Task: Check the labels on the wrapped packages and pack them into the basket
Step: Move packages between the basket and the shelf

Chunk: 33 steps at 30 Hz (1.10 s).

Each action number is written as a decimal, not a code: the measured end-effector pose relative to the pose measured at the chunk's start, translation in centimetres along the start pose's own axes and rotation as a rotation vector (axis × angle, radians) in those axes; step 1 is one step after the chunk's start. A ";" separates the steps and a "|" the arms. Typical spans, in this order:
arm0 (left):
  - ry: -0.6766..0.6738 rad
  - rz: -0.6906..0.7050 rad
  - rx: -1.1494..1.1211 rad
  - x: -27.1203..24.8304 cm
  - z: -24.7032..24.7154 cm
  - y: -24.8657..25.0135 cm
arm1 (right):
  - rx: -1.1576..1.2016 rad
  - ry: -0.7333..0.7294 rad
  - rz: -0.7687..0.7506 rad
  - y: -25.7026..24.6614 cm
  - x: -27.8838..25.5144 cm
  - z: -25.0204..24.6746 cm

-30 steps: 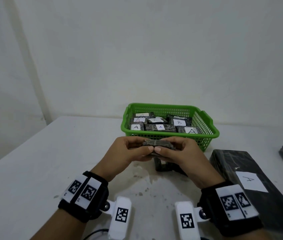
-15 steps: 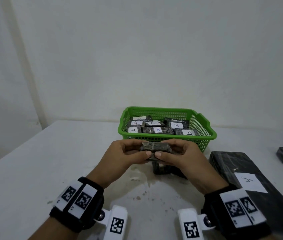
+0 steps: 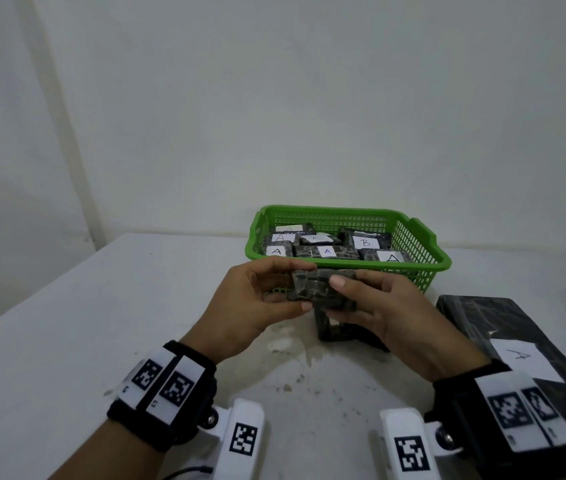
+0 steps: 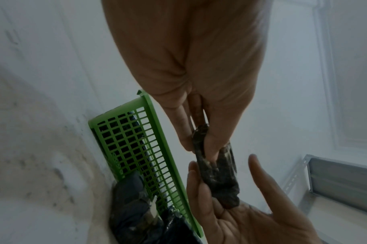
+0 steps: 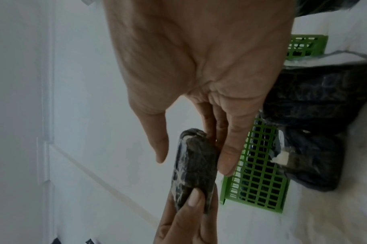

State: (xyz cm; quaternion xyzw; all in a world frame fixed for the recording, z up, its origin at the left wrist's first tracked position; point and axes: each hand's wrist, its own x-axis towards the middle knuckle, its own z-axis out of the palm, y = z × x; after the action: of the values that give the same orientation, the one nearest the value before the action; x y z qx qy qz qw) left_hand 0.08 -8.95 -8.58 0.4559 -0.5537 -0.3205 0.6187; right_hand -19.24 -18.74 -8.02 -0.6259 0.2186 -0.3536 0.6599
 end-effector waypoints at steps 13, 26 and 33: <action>-0.023 0.087 0.002 -0.1 0.0 0.4 | -0.031 0.035 -0.038 0.1 0.0 -0.6; -0.031 0.153 0.003 -0.1 0.0 0.7 | -0.028 0.024 -0.080 0.0 -0.1 0.1; -0.047 0.198 -0.017 -0.3 0.4 1.0 | -0.078 0.061 -0.152 -0.5 -0.5 0.6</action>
State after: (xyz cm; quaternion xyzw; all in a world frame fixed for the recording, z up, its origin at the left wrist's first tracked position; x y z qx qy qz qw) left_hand -0.46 -8.40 -7.84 0.3861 -0.6077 -0.2730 0.6380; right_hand -19.25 -17.90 -7.49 -0.6548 0.2039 -0.4128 0.5994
